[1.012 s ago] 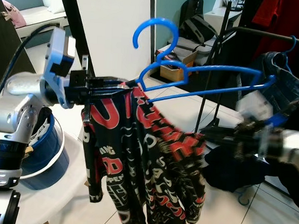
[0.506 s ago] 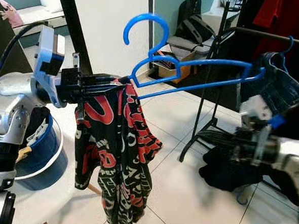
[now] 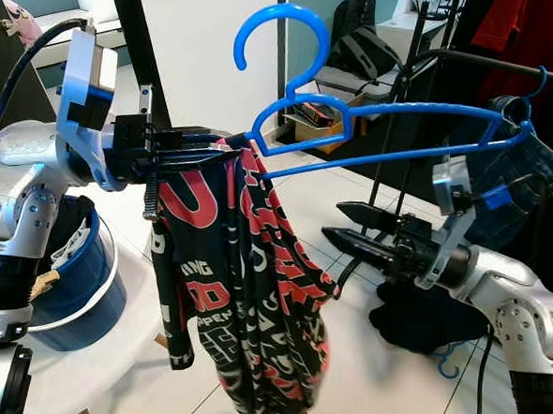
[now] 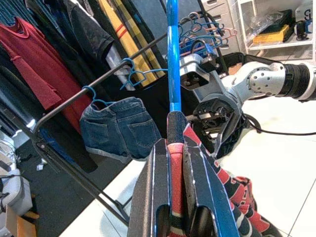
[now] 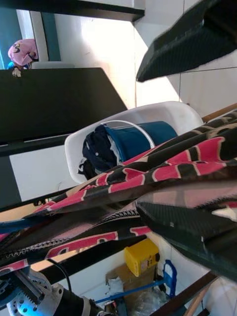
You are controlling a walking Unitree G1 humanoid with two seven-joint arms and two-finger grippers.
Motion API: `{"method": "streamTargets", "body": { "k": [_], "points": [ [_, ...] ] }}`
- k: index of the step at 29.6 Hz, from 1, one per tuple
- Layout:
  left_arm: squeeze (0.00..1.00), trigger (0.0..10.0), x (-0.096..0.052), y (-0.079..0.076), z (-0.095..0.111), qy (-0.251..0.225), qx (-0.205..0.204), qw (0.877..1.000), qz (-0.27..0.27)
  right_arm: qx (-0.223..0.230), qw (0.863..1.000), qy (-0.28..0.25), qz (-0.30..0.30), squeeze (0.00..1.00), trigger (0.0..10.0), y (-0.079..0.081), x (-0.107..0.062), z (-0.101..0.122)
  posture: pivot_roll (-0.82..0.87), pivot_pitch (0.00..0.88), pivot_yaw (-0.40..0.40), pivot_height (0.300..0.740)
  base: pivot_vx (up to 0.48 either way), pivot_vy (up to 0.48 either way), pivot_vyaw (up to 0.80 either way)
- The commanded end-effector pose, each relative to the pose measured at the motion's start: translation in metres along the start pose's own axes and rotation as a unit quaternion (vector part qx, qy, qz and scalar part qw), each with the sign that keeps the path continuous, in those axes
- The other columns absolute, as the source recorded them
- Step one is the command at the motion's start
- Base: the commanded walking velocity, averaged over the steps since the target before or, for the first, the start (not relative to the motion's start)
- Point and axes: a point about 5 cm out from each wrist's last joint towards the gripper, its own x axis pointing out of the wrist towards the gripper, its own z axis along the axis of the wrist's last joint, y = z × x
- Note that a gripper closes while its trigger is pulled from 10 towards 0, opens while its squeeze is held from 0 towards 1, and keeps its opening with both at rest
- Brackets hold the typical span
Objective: Hang hanger
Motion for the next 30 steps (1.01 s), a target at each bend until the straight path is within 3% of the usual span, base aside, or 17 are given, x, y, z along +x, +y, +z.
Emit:
{"method": "streamTargets", "body": {
  "k": [1,2,9,15,18,20,21,24,25,28,29,30],
  "points": [
    [0.0,7.5,0.005,0.002,0.008,-0.017,0.012,1.0,-0.005,-0.009,0.999,0.01,0.029,0.07,10.0,0.01,0.013,0.002,-0.06,0.0,0.077,0.74,0.0,0.0,0.0],
    [0.0,7.5,0.008,0.002,0.009,-0.024,0.013,1.0,-0.006,-0.014,0.999,0.021,0.034,0.0,10.0,0.013,0.019,0.001,-0.06,0.0,0.076,0.74,0.0,0.0,0.0],
    [0.0,7.5,0.013,0.0,0.011,-0.033,0.014,0.999,-0.012,-0.018,0.998,0.043,0.031,0.0,10.0,0.014,0.027,-0.001,-0.06,0.0,0.076,0.74,0.0,0.0,0.0],
    [0.0,7.3,0.02,0.0,0.019,-0.049,0.02,0.998,-0.024,-0.028,0.992,0.122,0.003,0.0,10.0,0.012,0.035,-0.017,-0.06,0.0,0.074,0.74,0.0,0.0,0.0],
    [0.0,7.2,0.016,0.004,0.024,-0.044,0.033,0.998,-0.018,-0.052,0.966,0.239,-0.081,0.0,10.0,-0.006,0.016,-0.039,-0.06,0.0,0.073,0.74,0.0,0.0,0.0],
    [0.0,7.2,0.016,0.004,0.024,-0.044,0.033,0.998,-0.018,-0.052,0.966,0.239,-0.081,0.0,10.0,-0.006,0.016,-0.039,-0.06,0.0,0.073,0.74,0.0,0.0,0.0],
    [0.0,7.1,0.014,0.005,0.025,-0.041,0.037,0.998,-0.014,-0.059,0.955,0.272,-0.099,0.0,10.0,-0.01,0.008,-0.044,-0.06,0.0,0.071,0.74,0.0,0.0,0.0],
    [0.0,7.1,0.012,0.006,0.026,-0.039,0.04,0.998,-0.011,-0.063,0.947,0.296,-0.111,0.0,10.0,-0.012,0.002,-0.048,-0.06,0.0,0.071,0.74,0.0,0.0,0.0],
    [0.0,7.2,0.009,0.008,0.026,-0.033,0.044,0.999,-0.006,-0.065,0.936,0.323,-0.126,0.0,10.0,-0.014,-0.008,-0.051,-0.06,0.0,0.071,0.74,0.0,0.0,0.0],
    [0.0,7.1,0.006,0.009,0.024,-0.024,0.045,0.999,0.0,-0.064,0.925,0.345,-0.146,0.0,10.0,-0.017,-0.019,-0.051,-0.06,0.0,0.071,0.74,0.0,0.0,0.0],
    [0.0,7.2,0.003,0.009,0.022,-0.016,0.045,0.999,0.004,-0.059,0.918,0.355,-0.167,0.0,0.7,-0.021,-0.029,-0.05,-0.07,0.0,0.072,0.74,0.0,0.0,0.0],
    [0.0,7.4,0.001,0.008,0.019,-0.009,0.043,0.999,0.006,-0.05,0.914,0.353,-0.191,0.0,0.0,-0.025,-0.038,-0.047,-0.07,0.0,0.071,0.74,0.0,0.0,0.0]
  ]
}}
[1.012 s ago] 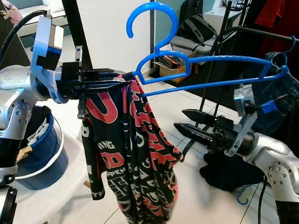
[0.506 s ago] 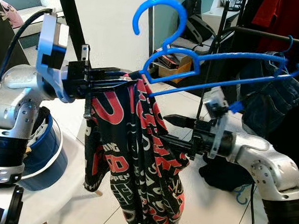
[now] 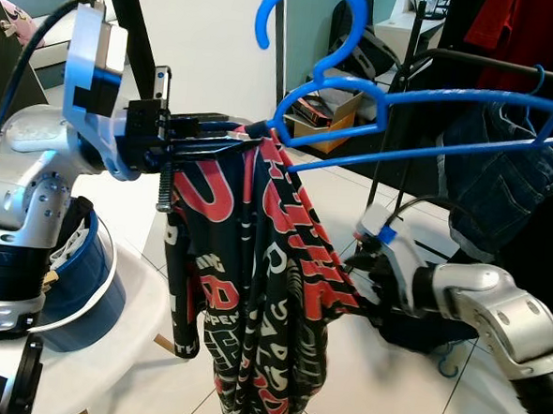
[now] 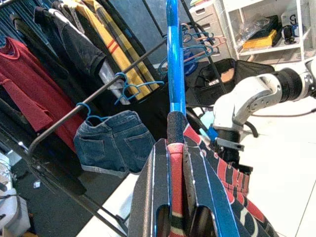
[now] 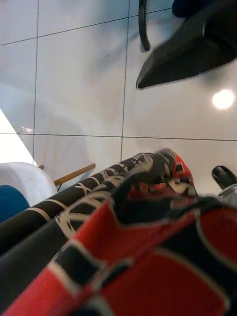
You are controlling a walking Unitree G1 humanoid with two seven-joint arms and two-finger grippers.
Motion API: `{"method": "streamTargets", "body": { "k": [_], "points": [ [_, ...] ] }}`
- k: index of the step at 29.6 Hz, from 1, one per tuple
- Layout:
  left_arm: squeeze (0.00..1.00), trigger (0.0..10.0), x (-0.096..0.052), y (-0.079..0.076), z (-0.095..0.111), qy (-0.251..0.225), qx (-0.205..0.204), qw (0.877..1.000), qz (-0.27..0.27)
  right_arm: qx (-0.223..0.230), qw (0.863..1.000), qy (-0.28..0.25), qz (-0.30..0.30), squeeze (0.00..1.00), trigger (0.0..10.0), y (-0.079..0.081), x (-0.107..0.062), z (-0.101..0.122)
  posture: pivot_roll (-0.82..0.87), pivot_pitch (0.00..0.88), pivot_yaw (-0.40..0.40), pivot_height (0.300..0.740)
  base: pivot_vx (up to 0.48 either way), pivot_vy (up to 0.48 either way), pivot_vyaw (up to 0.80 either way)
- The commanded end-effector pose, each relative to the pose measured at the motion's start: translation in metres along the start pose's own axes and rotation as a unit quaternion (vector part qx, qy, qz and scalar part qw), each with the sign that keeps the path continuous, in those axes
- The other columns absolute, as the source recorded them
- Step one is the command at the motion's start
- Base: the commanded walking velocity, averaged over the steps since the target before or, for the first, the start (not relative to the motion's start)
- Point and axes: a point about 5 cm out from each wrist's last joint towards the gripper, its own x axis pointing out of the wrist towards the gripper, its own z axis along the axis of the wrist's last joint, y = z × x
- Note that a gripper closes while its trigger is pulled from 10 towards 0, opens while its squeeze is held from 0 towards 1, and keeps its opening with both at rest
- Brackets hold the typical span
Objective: Hang hanger
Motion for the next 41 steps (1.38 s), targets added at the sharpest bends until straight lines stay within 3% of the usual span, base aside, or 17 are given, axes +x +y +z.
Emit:
{"method": "streamTargets", "body": {
  "k": [1,4,5,8,10,11,12,13,14,15,18,24,25,41],
  "points": [
    [0.0,7.4,-0.014,0.005,0.008,0.009,0.027,0.999,0.022,0.025,0.999,0.027,-0.035,0.0,0.0,-0.01,-0.009,-0.012,-0.07,0.0,0.071,0.74,0.0,0.0,0.0],
    [0.0,7.4,-0.015,0.001,0.004,0.017,0.022,0.999,0.021,0.064,0.996,0.003,-0.064,0.0,0.0,-0.021,-0.016,-0.011,-0.07,0.0,0.068,0.74,0.0,0.0,0.0],
    [0.0,7.3,-0.015,-0.002,-0.001,0.026,0.02,0.999,0.022,0.126,0.987,-0.06,-0.078,0.0,0.0,-0.031,-0.019,-0.002,-0.07,0.0,0.068,0.74,0.0,0.0,0.0],
    [0.0,7.3,-0.015,-0.002,-0.002,0.029,0.02,0.999,0.022,0.142,0.984,-0.076,-0.08,0.0,0.0,-0.034,-0.02,0.0,-0.07,0.0,0.068,0.74,0.0,0.0,0.0],
    [0.0,7.3,-0.017,-0.006,-0.009,0.052,0.022,0.998,0.019,0.187,0.97,-0.124,-0.098,0.0,0.0,-0.045,-0.027,0.006,-0.07,0.0,0.067,0.74,0.0,0.0,0.0],
    [0.0,7.3,-0.017,-0.006,-0.009,0.052,0.022,0.998,0.019,0.187,0.97,-0.124,-0.098,0.0,0.0,-0.045,-0.027,0.006,-0.07,0.0,0.067,0.74,0.0,0.0,0.0],
    [0.0,7.2,-0.018,-0.009,-0.014,0.064,0.02,0.998,0.015,0.216,0.958,-0.152,-0.113,0.0,0.0,-0.054,-0.034,0.009,-0.07,0.0,0.067,0.74,0.0,0.0,0.0],
    [0.0,7.2,-0.018,-0.009,-0.014,0.064,0.02,0.998,0.015,0.216,0.958,-0.152,-0.113,0.0,0.0,-0.054,-0.034,0.009,-0.07,0.0,0.067,0.74,0.0,0.0,0.0],
    [0.0,7.2,-0.02,-0.013,-0.018,0.075,0.017,0.997,0.012,0.246,0.944,-0.18,-0.126,0.0,0.0,-0.063,-0.042,0.011,-0.07,0.0,0.066,0.74,0.0,0.0,0.0],
    [0.0,7.2,-0.02,-0.013,-0.018,0.075,0.017,0.997,0.012,0.246,0.944,-0.18,-0.126,0.0,0.0,-0.063,-0.042,0.011,-0.07,0.0,0.066,0.74,0.0,0.0,0.0],
    [0.0,7.1,-0.024,-0.022,-0.028,0.11,0.02,0.994,0.007,0.296,0.919,-0.228,-0.129,0.0,0.0,-0.075,-0.058,0.017,-0.07,0.0,0.064,0.74,0.0,0.0,0.0],
    [0.0,7.3,-0.027,-0.026,-0.038,0.154,0.039,0.987,-0.004,0.31,0.911,-0.241,-0.124,0.0,0.0,-0.077,-0.062,0.02,-0.07,0.0,0.061,0.74,0.0,0.0,0.0],
    [0.0,7.1,-0.028,-0.028,-0.045,0.179,0.053,0.982,-0.008,0.32,0.907,-0.243,-0.123,0.0,0.0,-0.077,-0.062,0.021,-0.07,0.0,0.059,0.74,0.0,0.0,0.0],
    [0.0,7.1,-0.027,-0.021,-0.051,0.21,0.109,0.971,0.032,0.325,0.908,-0.25,-0.09,0.0,0.0,-0.071,-0.061,0.034,-0.07,0.0,0.055,0.74,0.0,0.0,0.0]
  ]
}}
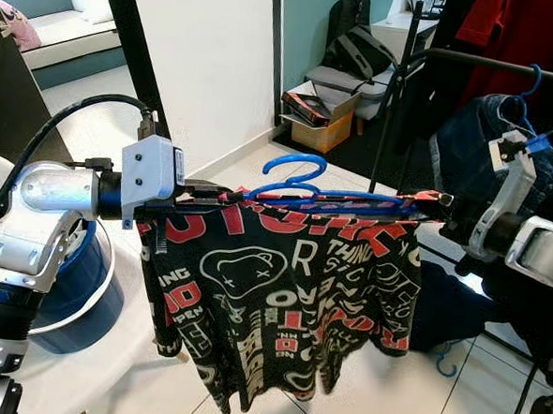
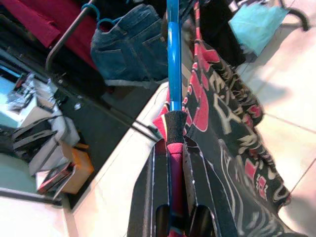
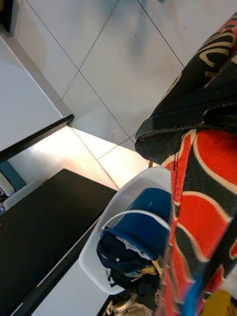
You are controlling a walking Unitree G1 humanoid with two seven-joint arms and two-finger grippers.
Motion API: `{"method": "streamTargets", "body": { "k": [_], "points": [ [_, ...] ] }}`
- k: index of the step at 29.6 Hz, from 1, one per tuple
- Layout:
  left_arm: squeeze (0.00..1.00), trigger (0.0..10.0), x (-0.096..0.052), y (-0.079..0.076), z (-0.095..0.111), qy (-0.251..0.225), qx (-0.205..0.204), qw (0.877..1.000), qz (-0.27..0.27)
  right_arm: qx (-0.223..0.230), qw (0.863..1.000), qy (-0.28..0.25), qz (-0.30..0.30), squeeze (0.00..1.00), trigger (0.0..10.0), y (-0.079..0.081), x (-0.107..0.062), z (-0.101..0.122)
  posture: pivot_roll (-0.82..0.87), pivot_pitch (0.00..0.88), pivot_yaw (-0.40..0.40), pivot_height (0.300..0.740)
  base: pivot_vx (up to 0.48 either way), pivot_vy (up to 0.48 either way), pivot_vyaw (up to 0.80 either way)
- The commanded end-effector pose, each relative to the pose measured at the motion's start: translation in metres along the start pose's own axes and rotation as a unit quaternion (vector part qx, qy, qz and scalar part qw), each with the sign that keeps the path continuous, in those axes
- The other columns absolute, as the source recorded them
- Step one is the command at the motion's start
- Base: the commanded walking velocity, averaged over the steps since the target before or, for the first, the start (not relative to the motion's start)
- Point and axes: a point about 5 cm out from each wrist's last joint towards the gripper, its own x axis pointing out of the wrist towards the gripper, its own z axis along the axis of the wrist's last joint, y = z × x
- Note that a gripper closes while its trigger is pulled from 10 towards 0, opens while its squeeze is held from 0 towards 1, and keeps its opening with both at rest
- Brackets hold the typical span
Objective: Hang hanger
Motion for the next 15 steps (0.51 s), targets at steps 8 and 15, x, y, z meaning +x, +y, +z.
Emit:
{"method": "streamTargets", "body": {
  "k": [8,15],
  "points": [
    [0.0,6.9,0.014,-0.012,-0.004,0.006,0.003,1.0,-0.01,-0.04,0.999,0.002,0.012,0.0,0.0,0.016,0.013,0.007,-0.07,0.0,0.052,0.74,0.0,0.0,0.0],
    [0.0,6.7,0.042,-0.037,-0.009,0.007,-0.001,0.999,-0.042,-0.097,0.993,0.015,0.059,0.0,0.0,0.046,0.032,0.02,-0.09,0.0,0.047,0.74,0.0,0.0,0.0]
  ]
}}
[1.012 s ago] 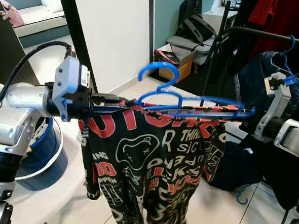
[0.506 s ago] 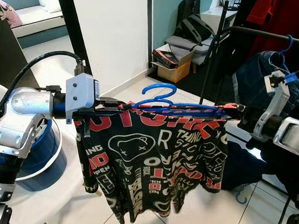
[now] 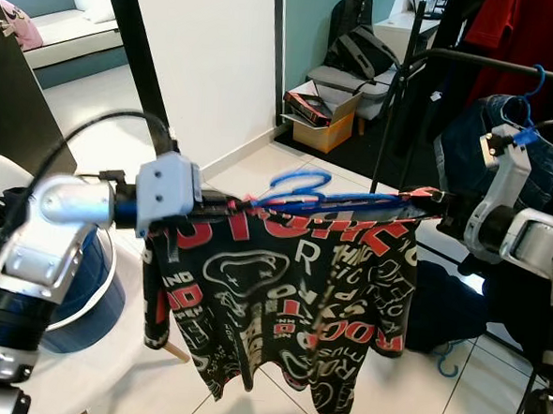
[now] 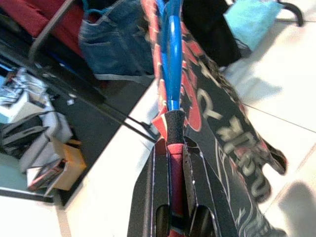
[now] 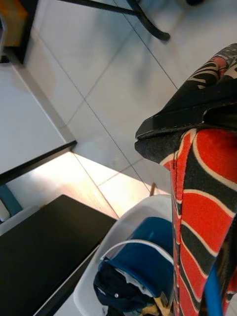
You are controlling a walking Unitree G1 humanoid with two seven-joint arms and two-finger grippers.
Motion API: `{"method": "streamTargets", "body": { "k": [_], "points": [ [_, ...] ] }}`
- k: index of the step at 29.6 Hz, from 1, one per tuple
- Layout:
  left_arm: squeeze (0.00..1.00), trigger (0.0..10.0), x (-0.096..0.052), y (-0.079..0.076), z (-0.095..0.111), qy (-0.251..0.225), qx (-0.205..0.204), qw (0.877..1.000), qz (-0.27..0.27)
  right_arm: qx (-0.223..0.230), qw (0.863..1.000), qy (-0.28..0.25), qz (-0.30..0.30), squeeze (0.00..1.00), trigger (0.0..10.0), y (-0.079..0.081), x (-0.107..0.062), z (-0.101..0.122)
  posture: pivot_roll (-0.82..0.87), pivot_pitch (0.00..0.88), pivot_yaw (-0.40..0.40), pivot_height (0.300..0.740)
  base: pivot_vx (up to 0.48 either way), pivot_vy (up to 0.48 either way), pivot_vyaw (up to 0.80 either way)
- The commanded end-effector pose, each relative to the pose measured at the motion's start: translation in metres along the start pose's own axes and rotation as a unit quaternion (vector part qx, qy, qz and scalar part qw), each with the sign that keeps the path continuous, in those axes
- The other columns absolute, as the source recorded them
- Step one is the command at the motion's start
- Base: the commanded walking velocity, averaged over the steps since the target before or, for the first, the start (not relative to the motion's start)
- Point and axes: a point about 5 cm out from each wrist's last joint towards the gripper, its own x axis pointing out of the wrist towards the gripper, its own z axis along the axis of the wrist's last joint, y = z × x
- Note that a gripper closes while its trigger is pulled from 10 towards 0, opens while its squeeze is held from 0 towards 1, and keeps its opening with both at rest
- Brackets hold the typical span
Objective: Hang hanger
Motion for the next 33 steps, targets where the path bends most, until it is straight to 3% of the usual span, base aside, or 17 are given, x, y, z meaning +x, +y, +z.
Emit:
{"method": "streamTargets", "body": {
  "k": [1,4,9,10,12,18,23,30,33],
  "points": [
    [0.0,6.5,0.024,-0.01,0.0,0.009,0.012,1.0,-0.008,-0.046,0.994,0.01,0.103,0.0,0.0,0.043,0.022,0.013,-0.09,0.0,0.046,0.74,0.0,0.0,0.0],
    [0.0,6.1,0.025,-0.011,-0.01,0.04,0.012,0.999,0.01,-0.068,0.99,0.018,0.119,0.0,0.0,0.052,0.025,0.019,-0.09,0.0,0.04,0.74,0.0,0.0,0.0],
    [0.0,6.0,0.021,-0.01,-0.012,0.048,0.01,0.999,0.014,-0.074,0.99,0.023,0.116,0.0,0.0,0.051,0.026,0.017,-0.09,0.0,0.035,0.74,0.0,0.0,0.0],
    [0.0,5.9,0.006,-0.005,-0.018,0.081,0.011,0.996,0.027,-0.1,0.99,0.043,0.093,0.0,0.0,0.043,0.025,0.011,-0.08,0.0,0.031,0.74,0.0,0.0,0.0],
    [0.0,5.8,-0.002,-0.002,-0.022,0.102,0.013,0.994,0.032,-0.121,0.988,0.056,0.076,0.0,0.0,0.037,0.024,0.006,-0.08,0.0,0.032,0.74,0.0,0.0,0.0],
    [0.0,5.5,-0.017,0.006,-0.027,0.147,0.004,0.989,0.03,-0.177,0.979,0.088,0.045,0.0,0.0,0.027,0.025,-0.006,-0.08,0.0,0.028,0.74,0.0,0.0,0.0],
    [0.0,5.4,-0.025,0.005,-0.027,0.164,-0.007,0.987,0.003,-0.193,0.977,0.086,0.034,0.0,0.0,0.024,0.026,-0.005,-0.08,0.0,0.028,0.74,0.0,0.0,0.0],
    [0.0,5.8,-0.022,0.0,-0.024,0.161,-0.007,0.987,-0.027,-0.19,0.978,0.076,0.039,0.0,0.0,0.027,0.027,-0.002,-0.08,0.0,0.031,0.74,0.0,0.0,0.0],
    [0.0,6.9,-0.002,-0.014,-0.025,0.145,-0.018,0.988,-0.044,-0.164,0.981,0.059,0.086,0.0,0.0,0.044,0.032,0.001,-0.08,0.0,0.033,0.74,0.0,0.0,0.0]
  ]
}}
